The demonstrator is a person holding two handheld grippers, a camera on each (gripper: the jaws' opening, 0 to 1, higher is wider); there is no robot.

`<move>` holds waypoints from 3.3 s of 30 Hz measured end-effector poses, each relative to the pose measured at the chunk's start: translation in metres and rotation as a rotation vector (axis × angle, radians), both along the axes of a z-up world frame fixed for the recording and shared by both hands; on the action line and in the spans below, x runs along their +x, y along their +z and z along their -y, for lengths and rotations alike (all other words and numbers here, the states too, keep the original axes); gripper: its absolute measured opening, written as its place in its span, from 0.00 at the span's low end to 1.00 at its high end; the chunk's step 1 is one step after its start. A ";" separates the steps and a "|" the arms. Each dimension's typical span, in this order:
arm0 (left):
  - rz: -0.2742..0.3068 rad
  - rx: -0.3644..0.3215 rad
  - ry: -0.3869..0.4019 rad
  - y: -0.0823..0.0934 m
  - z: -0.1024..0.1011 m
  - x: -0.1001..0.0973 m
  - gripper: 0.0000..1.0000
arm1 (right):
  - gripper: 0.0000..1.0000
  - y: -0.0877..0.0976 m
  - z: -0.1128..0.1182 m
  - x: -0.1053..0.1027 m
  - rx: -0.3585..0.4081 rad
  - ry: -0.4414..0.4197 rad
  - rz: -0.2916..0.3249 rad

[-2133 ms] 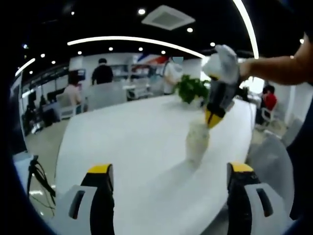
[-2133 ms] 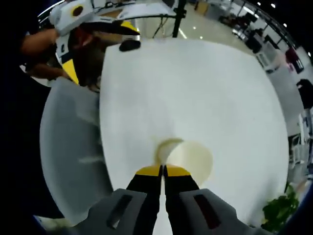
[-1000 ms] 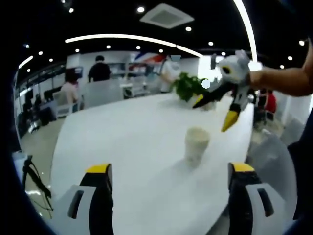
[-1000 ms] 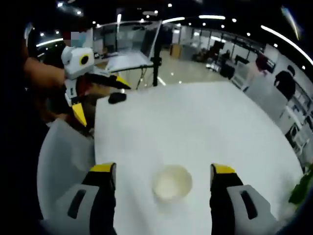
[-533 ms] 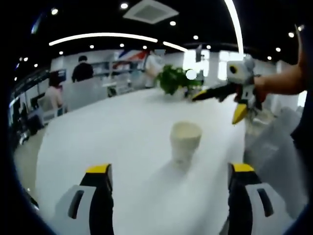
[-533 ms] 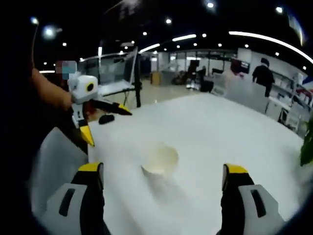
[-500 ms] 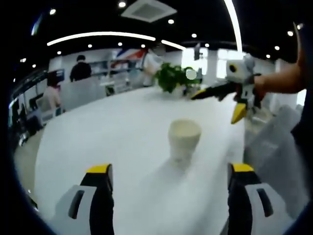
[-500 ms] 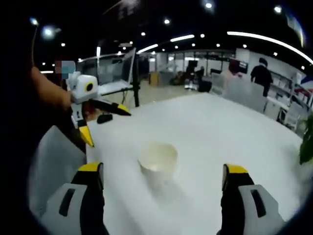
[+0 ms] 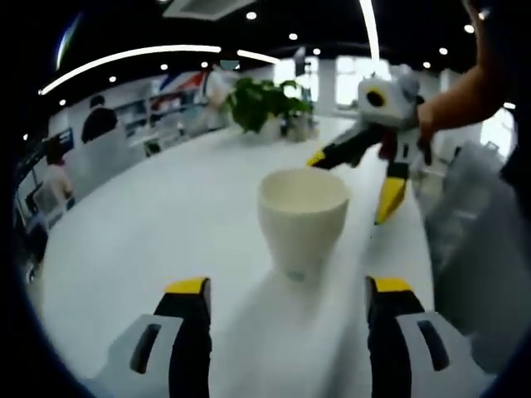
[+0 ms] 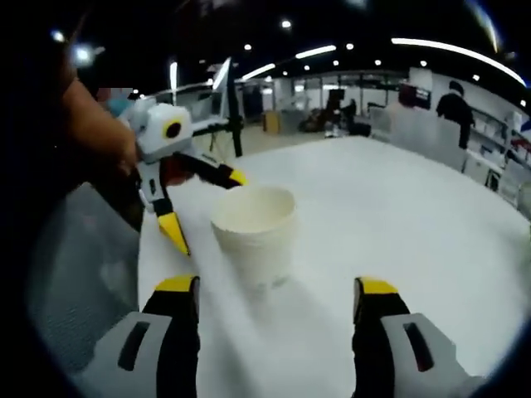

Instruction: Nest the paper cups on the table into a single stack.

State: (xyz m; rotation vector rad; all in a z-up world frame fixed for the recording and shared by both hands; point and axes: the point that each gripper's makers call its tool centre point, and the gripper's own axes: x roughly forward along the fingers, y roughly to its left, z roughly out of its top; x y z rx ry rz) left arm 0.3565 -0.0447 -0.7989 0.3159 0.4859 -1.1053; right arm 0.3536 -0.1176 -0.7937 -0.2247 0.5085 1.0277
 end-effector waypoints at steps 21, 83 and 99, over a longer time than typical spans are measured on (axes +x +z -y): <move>-0.015 0.039 -0.160 -0.002 0.024 0.036 0.34 | 0.34 -0.008 -0.034 0.033 -0.038 0.129 -0.010; 0.041 -0.086 0.383 0.054 -0.080 0.113 0.99 | 0.96 0.047 0.020 0.116 0.006 -0.276 0.085; 0.051 -0.188 0.513 0.070 -0.120 0.007 0.99 | 0.97 0.061 0.043 0.007 0.041 -0.392 0.159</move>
